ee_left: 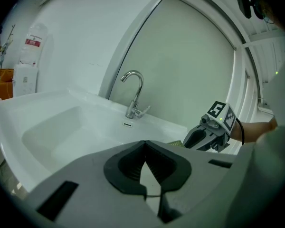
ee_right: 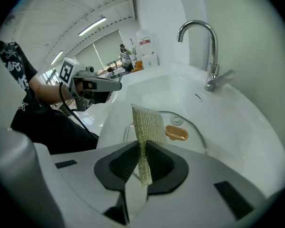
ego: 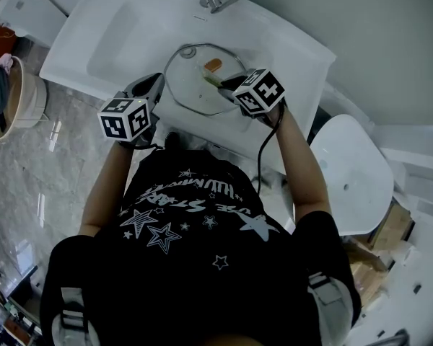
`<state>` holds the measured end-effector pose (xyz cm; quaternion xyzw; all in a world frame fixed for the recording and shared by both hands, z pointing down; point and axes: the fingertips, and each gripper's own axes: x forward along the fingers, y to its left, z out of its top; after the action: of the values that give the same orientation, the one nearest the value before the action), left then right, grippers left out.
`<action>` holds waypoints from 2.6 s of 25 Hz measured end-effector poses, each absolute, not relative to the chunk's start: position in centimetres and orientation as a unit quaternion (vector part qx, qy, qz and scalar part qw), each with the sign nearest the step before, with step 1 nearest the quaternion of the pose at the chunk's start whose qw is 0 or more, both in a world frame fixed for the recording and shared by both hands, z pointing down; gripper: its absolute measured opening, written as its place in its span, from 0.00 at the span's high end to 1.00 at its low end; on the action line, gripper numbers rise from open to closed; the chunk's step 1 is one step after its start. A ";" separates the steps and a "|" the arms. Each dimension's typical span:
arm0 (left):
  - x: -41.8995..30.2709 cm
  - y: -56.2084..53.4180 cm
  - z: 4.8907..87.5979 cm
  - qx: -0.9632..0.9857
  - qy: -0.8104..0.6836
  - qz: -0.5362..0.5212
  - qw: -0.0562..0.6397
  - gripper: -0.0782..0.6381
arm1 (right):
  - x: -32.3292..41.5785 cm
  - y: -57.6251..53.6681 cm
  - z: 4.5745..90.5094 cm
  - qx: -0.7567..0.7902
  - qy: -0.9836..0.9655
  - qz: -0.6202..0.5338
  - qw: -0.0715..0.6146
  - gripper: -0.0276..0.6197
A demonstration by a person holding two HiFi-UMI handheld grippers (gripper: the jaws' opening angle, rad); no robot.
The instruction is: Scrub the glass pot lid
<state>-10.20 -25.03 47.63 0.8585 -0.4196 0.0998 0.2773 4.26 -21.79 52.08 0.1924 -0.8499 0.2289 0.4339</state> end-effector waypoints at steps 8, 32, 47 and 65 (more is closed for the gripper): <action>-10.2 -28.4 47.9 0.860 -0.414 0.099 0.281 0.88 | 7.9 -28.3 53.4 0.262 -0.823 0.216 0.456 0.87; -11.7 -31.5 51.2 0.844 -0.415 0.131 0.314 0.88 | 10.7 -34.3 64.5 0.260 -0.744 0.210 0.578 0.87; -10.6 -29.9 50.4 0.850 -0.407 0.126 0.310 0.88 | 11.6 -31.1 64.2 0.270 -0.735 0.235 0.576 0.87; -10.6 -25.3 49.4 0.854 -0.406 0.119 0.302 0.88 | 10.5 -25.7 62.2 0.277 -0.749 0.265 0.540 0.87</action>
<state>-10.61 -25.32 49.38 0.8543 -0.4055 0.1193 0.3024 10.51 -25.67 62.24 0.2774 -0.7492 0.2649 0.5400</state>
